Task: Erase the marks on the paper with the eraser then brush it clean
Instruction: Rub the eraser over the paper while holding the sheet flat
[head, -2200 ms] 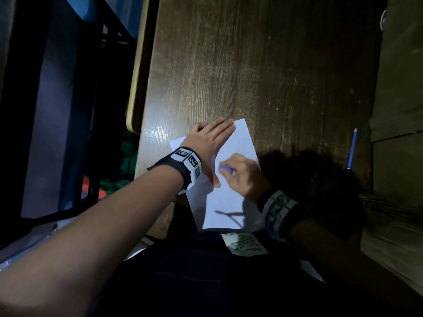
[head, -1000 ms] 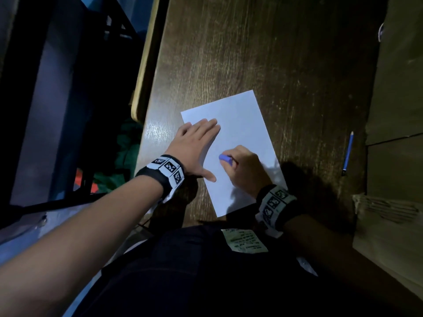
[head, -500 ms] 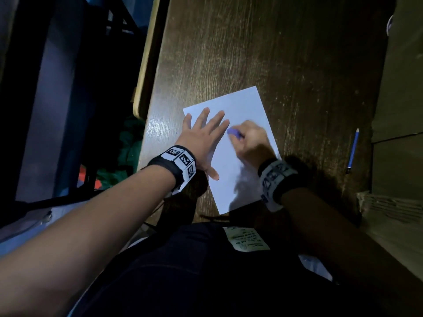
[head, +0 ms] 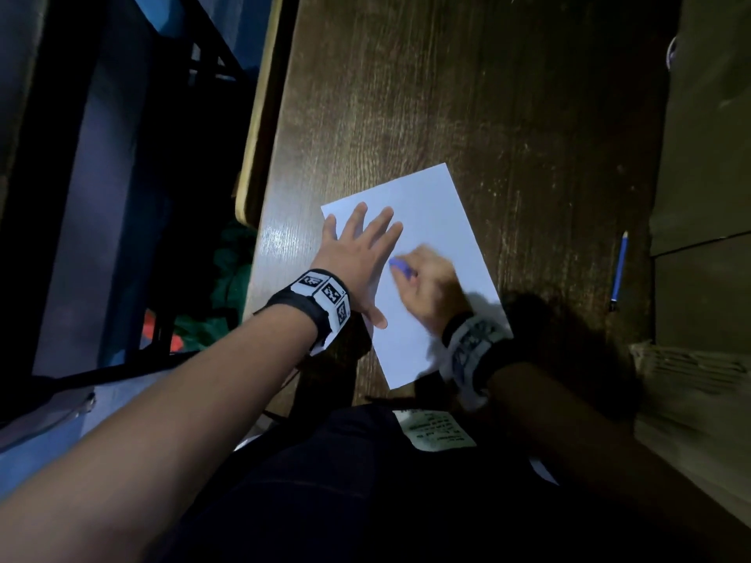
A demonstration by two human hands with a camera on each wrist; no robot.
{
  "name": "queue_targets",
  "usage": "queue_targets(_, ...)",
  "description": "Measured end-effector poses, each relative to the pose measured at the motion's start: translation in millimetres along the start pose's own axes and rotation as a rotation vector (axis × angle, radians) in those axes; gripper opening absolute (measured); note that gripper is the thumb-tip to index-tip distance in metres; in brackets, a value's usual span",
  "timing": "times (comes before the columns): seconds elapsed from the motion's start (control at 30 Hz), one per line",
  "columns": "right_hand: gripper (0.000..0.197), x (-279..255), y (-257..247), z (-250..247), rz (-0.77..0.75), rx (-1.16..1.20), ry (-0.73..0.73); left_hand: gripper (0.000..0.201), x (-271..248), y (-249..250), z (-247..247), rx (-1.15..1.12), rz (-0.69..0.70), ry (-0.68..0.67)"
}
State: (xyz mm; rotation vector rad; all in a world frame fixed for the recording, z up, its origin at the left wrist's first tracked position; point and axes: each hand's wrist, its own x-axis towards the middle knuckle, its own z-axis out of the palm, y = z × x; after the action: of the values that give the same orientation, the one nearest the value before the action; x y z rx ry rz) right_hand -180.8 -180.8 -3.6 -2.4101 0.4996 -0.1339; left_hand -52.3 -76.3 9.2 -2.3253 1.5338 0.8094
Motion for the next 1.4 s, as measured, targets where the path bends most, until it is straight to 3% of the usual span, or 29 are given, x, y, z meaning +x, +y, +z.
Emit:
queue_targets(0.1,0.007,-20,-3,-5,-0.160,0.051,-0.274,0.156,1,-1,0,-0.006,-0.001,-0.002)
queue_targets(0.13,0.009,-6,2,-11,-0.115,0.022,-0.259,0.157,1,-1,0,-0.001,-0.001,-0.004)
queue_targets(0.23,0.018,33,21,-18,0.149,-0.100,-0.003,0.157,1,0,0,0.003,0.002,-0.008)
queue_targets(0.3,0.020,23,19,-7,0.165,-0.093,0.057,0.158,1,0,1,-0.006,0.005,-0.006)
queue_targets(0.4,0.019,-19,-2,4,-0.054,-0.032,-0.189,0.157,1,-1,1,-0.005,0.001,-0.002)
queue_targets(0.47,0.016,-9,5,-9,-0.121,-0.054,-0.293,0.156,1,-2,0,0.003,0.002,-0.005)
queue_targets(0.57,0.017,31,24,-20,0.041,-0.107,-0.029,0.156,1,-1,1,0.016,0.008,-0.004)
queue_targets(0.63,0.019,25,27,-9,0.117,-0.088,0.080,0.157,1,-1,1,0.009,0.010,-0.002)
queue_targets(0.7,0.024,-4,12,3,0.040,-0.010,-0.011,0.157,2,-2,3,0.003,0.003,-0.001)
queue_targets(0.8,0.018,-21,5,-3,-0.166,-0.030,-0.285,0.158,4,-2,4,0.016,-0.012,-0.004)
queue_targets(0.83,0.018,-7,10,-8,-0.130,-0.052,-0.266,0.158,4,-2,4,0.020,-0.010,-0.003)
queue_targets(0.97,0.015,28,27,-14,0.085,-0.047,0.081,0.157,2,0,2,0.013,0.003,-0.002)
queue_targets(1.03,0.011,4,11,-7,0.045,0.038,0.059,0.156,2,0,1,0.006,0.006,-0.005)
queue_targets(1.13,0.013,-29,-1,-9,-0.185,0.049,-0.241,0.152,4,0,-3,0.008,0.008,-0.021)
queue_targets(1.17,0.017,-20,5,-14,-0.188,0.016,-0.265,0.151,5,1,-4,0.013,0.009,-0.026)
queue_targets(1.3,0.026,30,38,-18,0.167,-0.066,0.087,0.152,4,2,-6,-0.003,0.017,-0.024)
queue_targets(1.33,0.025,24,38,-14,0.189,-0.054,0.094,0.152,3,3,-5,-0.005,0.017,-0.020)
queue_targets(1.4,0.025,-1,23,-6,0.074,0.033,-0.010,0.152,4,2,-4,0.001,0.012,-0.013)
